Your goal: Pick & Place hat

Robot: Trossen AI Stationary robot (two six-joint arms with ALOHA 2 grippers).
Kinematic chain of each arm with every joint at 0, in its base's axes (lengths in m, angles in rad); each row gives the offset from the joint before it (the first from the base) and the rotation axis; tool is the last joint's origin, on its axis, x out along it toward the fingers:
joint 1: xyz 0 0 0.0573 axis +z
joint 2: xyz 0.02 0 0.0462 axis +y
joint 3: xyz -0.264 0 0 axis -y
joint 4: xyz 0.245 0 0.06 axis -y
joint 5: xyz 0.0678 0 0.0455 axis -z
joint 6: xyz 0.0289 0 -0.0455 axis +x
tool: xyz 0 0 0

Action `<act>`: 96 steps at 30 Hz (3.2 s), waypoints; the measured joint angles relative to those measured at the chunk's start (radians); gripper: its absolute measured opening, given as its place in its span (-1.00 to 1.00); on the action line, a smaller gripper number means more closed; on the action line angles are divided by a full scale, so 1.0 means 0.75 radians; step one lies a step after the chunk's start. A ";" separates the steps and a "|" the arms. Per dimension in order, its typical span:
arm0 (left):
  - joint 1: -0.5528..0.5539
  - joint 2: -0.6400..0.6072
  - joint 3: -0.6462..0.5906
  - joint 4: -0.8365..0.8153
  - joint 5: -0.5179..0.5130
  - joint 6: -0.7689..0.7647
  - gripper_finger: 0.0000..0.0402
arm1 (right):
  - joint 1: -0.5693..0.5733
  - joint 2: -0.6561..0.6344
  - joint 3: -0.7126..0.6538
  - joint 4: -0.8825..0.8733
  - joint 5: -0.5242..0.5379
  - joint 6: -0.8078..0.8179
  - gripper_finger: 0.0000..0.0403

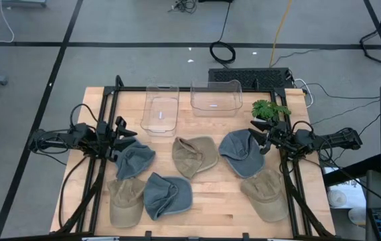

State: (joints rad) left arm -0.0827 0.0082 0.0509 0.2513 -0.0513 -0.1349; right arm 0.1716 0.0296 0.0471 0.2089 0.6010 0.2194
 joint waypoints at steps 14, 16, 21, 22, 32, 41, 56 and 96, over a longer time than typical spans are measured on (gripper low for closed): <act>0.000 0.001 0.000 0.000 0.000 0.000 -0.30 | 0.000 0.000 0.000 0.000 0.000 0.000 -0.02; 0.000 0.000 0.000 0.000 0.000 0.000 -0.31 | 0.000 0.000 0.000 0.000 0.000 0.000 -0.02; 0.000 0.001 0.000 0.000 0.000 0.000 -0.30 | 0.000 0.000 0.000 0.000 0.000 0.000 -0.02; 0.000 0.000 0.000 0.000 0.000 0.000 -0.29 | 0.000 0.000 0.000 0.000 0.000 0.000 -0.02; 0.000 0.001 0.000 0.000 0.000 0.000 -0.29 | 0.000 0.000 0.000 0.000 0.000 0.000 -0.02; 0.000 0.000 -0.001 0.000 0.000 0.000 -0.30 | 0.000 0.000 0.000 0.000 0.000 0.000 -0.02; 0.000 0.000 0.000 0.000 0.000 0.000 -0.32 | 0.002 0.003 0.000 0.140 -0.008 -0.118 -0.02; 0.000 0.001 0.000 0.000 0.001 0.000 -0.32 | 0.128 1.405 1.650 -0.943 0.662 -0.176 0.21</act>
State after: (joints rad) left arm -0.0829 0.0086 0.0509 0.2516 -0.0509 -0.1349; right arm 0.2677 1.0833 1.2847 -0.4985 1.0977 0.0877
